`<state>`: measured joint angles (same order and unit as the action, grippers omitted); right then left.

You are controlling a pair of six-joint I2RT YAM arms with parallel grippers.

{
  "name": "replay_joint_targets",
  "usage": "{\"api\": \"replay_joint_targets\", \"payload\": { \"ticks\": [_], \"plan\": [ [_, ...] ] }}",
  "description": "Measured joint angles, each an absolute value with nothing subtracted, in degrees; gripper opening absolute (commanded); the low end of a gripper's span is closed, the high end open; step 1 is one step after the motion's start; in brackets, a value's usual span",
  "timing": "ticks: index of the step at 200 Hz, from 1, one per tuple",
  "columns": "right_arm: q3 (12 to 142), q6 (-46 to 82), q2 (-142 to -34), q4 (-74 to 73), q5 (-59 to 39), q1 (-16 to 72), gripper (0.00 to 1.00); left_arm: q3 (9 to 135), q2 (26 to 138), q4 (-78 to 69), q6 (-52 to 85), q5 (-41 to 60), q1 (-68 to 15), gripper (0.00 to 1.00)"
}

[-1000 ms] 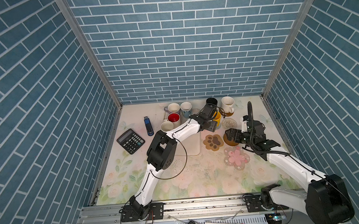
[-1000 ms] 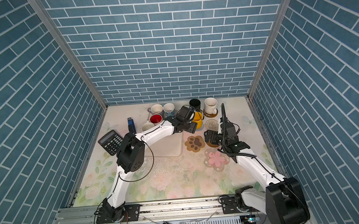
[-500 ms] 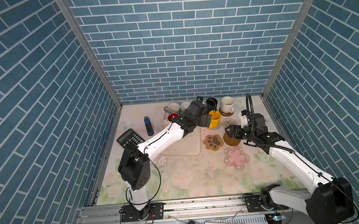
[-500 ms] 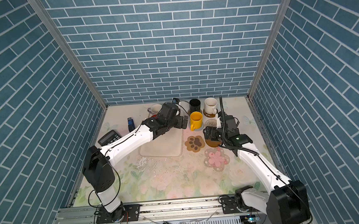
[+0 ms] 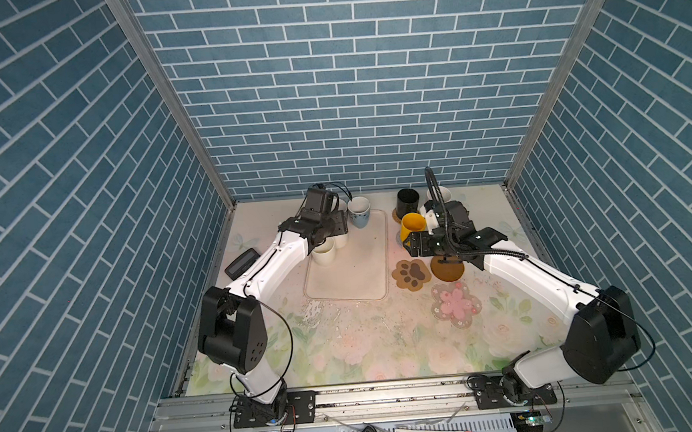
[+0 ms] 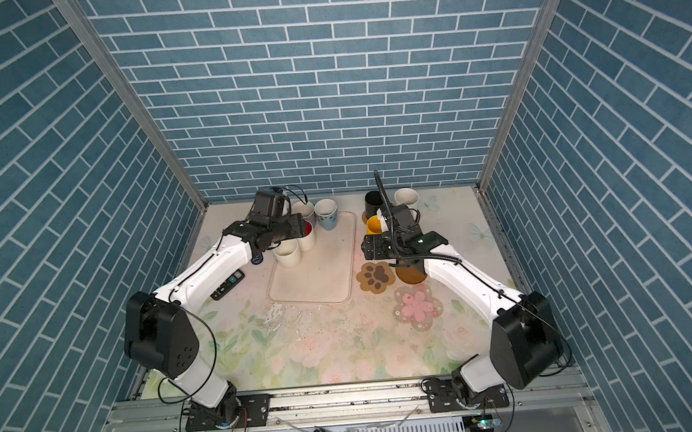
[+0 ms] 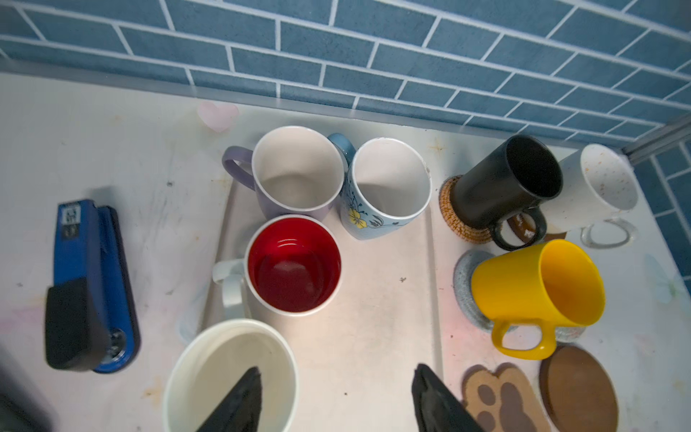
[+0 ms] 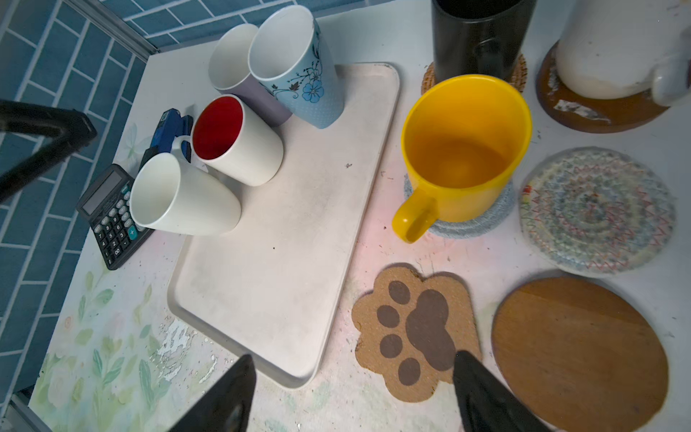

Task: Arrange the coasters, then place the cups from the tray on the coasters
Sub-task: 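Lower the yellow mug onto the blue woven coaster and open the left gripper, then move the left gripper back over the white mugs on the tray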

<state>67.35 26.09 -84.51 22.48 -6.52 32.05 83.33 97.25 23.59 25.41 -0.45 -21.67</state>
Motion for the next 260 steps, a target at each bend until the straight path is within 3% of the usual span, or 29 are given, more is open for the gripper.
{"api": "replay_joint_targets", "payload": {
  "ticks": [66,133,260],
  "plan": [
    [68.9,26.1,-86.5,22.6,-6.2,32.7,0.82,94.4,108.8,28.7,27.6,3.3,-16.7,0.0],
    [72.7,24.5,-89.0,23.9,-6.2,32.7,0.83,104.3,117.9,36.5,26.9,3.9,-15.3,0.0],
    [75.3,22.5,-92.3,23.9,-6.1,32.7,0.84,101.5,119.5,42.3,25.4,2.5,-12.3,0.0]
  ]
}}
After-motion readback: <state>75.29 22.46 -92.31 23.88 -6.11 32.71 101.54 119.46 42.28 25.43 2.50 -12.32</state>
